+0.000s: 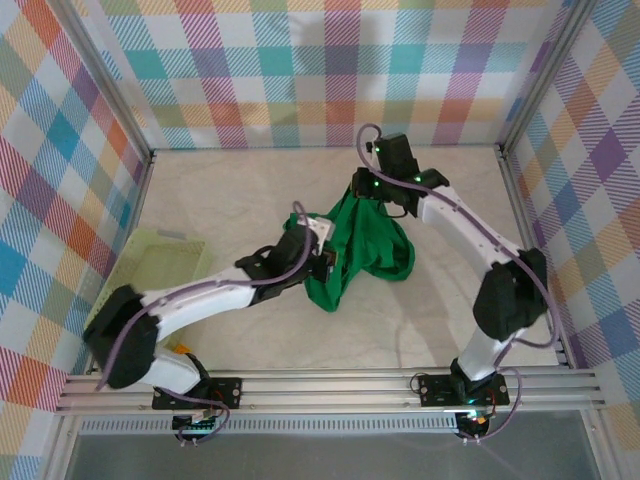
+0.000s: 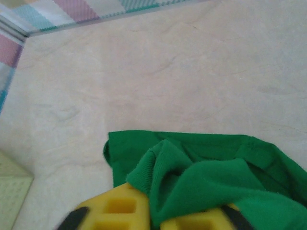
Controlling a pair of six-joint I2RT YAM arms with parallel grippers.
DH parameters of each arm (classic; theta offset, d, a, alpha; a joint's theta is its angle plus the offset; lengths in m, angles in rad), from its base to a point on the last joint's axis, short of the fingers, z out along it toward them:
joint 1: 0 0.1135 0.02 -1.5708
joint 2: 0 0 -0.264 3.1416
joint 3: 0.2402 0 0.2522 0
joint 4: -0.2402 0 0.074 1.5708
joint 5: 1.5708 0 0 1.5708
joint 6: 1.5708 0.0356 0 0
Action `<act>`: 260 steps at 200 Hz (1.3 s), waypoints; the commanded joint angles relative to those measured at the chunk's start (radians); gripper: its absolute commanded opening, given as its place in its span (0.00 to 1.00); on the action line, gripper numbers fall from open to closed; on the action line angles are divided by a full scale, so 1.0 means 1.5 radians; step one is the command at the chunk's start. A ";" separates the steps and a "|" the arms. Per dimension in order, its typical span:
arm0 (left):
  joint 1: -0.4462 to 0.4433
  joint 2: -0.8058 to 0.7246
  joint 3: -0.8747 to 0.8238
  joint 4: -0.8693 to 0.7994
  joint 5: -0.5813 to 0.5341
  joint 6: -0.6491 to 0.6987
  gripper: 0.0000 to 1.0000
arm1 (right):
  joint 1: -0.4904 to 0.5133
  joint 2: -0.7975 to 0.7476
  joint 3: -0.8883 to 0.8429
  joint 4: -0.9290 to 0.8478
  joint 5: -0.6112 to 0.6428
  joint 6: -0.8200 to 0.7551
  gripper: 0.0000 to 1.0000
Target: Fold the inside-out t-shirt
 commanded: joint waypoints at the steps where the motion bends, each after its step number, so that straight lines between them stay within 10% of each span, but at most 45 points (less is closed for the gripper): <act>1: 0.029 -0.060 -0.033 0.016 -0.032 -0.026 0.00 | -0.006 0.034 0.038 -0.044 0.021 -0.037 0.32; 50: 0.131 -0.082 -0.080 0.019 0.035 -0.083 0.00 | 0.012 -0.110 -0.153 0.042 -0.061 -0.043 0.57; 118: 0.174 -0.042 -0.054 0.017 0.060 -0.086 0.00 | 0.165 -0.219 -0.403 0.157 -0.125 0.025 0.39; 260: 0.175 -0.066 -0.071 0.018 0.061 -0.092 0.00 | 0.169 -0.035 -0.343 0.093 0.091 0.075 0.34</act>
